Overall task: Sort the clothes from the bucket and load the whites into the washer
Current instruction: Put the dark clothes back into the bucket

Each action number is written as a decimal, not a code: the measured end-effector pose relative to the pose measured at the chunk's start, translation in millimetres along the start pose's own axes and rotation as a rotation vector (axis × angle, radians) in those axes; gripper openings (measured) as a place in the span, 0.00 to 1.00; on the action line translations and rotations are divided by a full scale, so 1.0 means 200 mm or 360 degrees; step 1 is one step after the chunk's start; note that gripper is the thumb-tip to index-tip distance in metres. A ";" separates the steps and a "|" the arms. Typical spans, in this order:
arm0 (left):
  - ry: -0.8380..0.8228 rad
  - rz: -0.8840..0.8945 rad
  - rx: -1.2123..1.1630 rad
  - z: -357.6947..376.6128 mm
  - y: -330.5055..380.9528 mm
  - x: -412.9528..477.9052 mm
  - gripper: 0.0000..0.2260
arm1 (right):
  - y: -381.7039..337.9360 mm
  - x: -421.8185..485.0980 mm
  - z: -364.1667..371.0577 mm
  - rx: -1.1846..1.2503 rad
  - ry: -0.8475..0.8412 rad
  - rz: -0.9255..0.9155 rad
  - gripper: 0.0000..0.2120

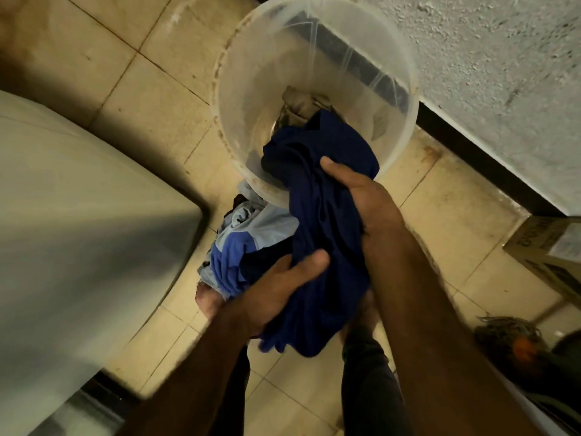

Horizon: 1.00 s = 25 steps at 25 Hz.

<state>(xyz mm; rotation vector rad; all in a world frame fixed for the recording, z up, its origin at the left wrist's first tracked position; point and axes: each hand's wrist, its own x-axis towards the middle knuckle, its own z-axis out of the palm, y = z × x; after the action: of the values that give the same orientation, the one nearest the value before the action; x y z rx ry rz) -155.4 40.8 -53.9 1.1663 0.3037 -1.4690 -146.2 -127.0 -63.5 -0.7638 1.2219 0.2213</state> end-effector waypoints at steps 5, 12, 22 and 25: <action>0.0323 0.0060 -0.0171 0.08 0.02 0.08 0.18 | -0.01 0.10 0.01 -0.0073 -0.0201 0.0037 0.32; 0.0333 0.0042 -0.0504 0.07 0.27 0.18 0.16 | 0.42 -0.10 -0.19 0.0445 -0.0565 0.0207 0.36; 0.0515 0.0199 0.0160 0.10 0.33 0.21 0.35 | 0.32 -0.14 -0.09 0.0151 -0.0050 -0.0308 0.26; 0.0257 0.0149 -0.0164 0.06 0.15 0.10 0.25 | 0.17 -0.12 -0.06 0.0237 -0.0113 -0.0255 0.20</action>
<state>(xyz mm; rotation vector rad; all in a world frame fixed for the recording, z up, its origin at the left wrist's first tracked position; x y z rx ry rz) -131.6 10.4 -51.2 1.2020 0.4253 -1.2662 -183.2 -104.1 -58.1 -0.7139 1.0912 0.0254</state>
